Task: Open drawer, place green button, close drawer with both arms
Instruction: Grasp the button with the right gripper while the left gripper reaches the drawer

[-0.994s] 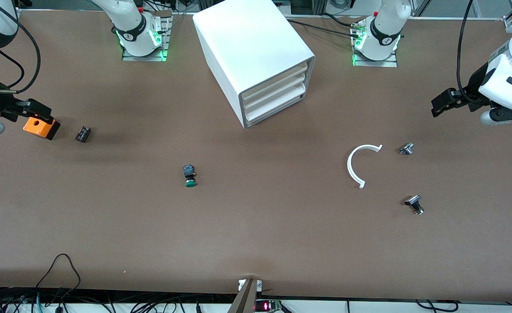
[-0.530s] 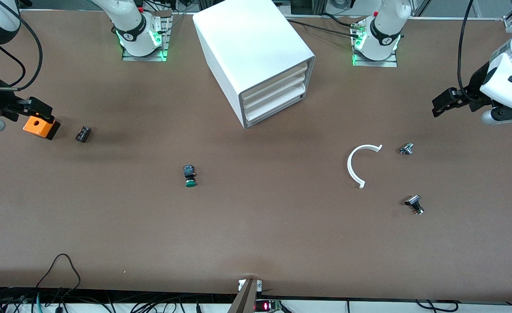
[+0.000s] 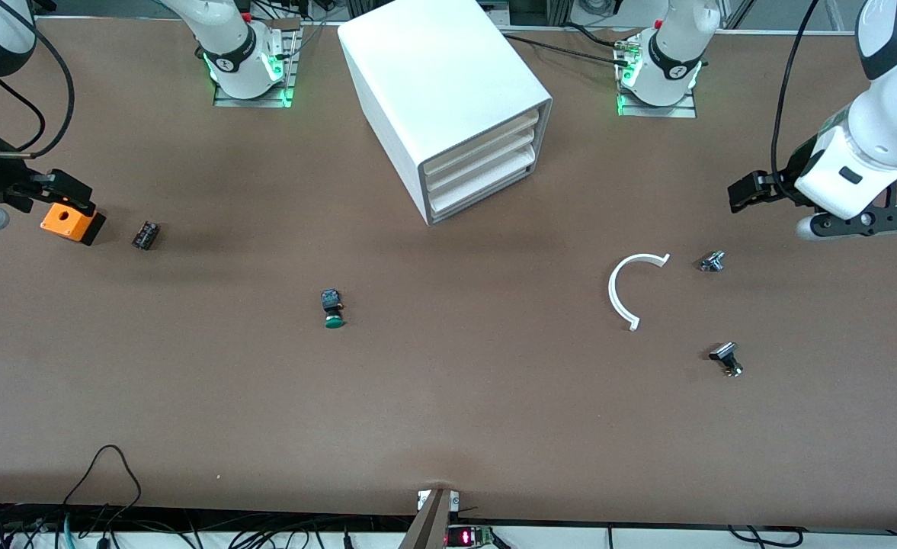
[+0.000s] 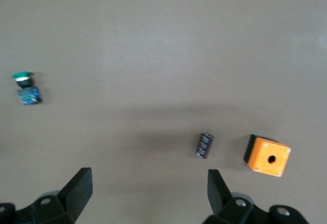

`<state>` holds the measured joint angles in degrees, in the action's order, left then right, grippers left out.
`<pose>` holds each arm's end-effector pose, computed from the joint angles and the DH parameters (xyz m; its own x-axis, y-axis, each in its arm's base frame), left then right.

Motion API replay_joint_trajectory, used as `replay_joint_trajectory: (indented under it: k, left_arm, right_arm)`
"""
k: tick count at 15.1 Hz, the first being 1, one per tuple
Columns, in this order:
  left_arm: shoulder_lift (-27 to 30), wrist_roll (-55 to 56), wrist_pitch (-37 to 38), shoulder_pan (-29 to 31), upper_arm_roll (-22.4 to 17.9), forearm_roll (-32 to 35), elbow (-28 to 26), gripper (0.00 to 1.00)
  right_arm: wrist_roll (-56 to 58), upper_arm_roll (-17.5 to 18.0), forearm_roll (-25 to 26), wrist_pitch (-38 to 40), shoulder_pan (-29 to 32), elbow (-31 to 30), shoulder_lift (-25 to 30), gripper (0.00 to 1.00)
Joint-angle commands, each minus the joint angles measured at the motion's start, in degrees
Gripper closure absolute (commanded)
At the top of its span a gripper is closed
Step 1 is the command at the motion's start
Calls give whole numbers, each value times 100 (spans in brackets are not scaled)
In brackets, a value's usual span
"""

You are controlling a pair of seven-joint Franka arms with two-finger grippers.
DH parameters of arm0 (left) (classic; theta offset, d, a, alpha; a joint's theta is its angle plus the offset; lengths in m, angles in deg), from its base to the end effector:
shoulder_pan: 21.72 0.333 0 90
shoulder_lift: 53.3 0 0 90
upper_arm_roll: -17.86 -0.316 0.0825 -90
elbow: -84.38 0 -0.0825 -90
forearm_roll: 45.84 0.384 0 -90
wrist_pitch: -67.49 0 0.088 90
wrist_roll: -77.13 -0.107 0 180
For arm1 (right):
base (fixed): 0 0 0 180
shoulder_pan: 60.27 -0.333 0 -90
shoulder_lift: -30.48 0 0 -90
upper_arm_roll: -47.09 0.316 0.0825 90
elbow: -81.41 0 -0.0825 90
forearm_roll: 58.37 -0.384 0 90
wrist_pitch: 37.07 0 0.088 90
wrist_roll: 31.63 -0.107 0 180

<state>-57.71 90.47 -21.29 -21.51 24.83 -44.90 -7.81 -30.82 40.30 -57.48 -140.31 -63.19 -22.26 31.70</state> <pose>0.5665 -0.0630 0.5619 0.9848 0.1151 -0.1302 0.1110 -0.9931 -0.0380 0.5566 -0.0395 0.5426 0.9987 -0.0498 0.0134 -0.0500 -0.9987 0.0128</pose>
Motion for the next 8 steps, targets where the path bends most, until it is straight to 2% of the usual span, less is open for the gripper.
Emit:
replay_joint_trajectory:
  k: [1, 4, 7, 8]
  left_arm:
    - [-131, 10, 255, -22, 120, -182, 316, 0]
    - [-218, 45, 255, -30, 279, -446, 289, 0]
    - [-902, 71, 307, -127, 332, -499, 316, 0]
    - [-965, 46, 412, -162, 332, -516, 342, 0]
  right_arm:
    - [-72, 21, -482, -82, -8, -14, 54, 0]
    - [-20, 29, -660, -126, -217, 4, -165, 0]
    - [-54, 21, -572, -529, -753, 118, -516, 0]
    - [-63, 20, -572, -687, -859, 136, -657, 0]
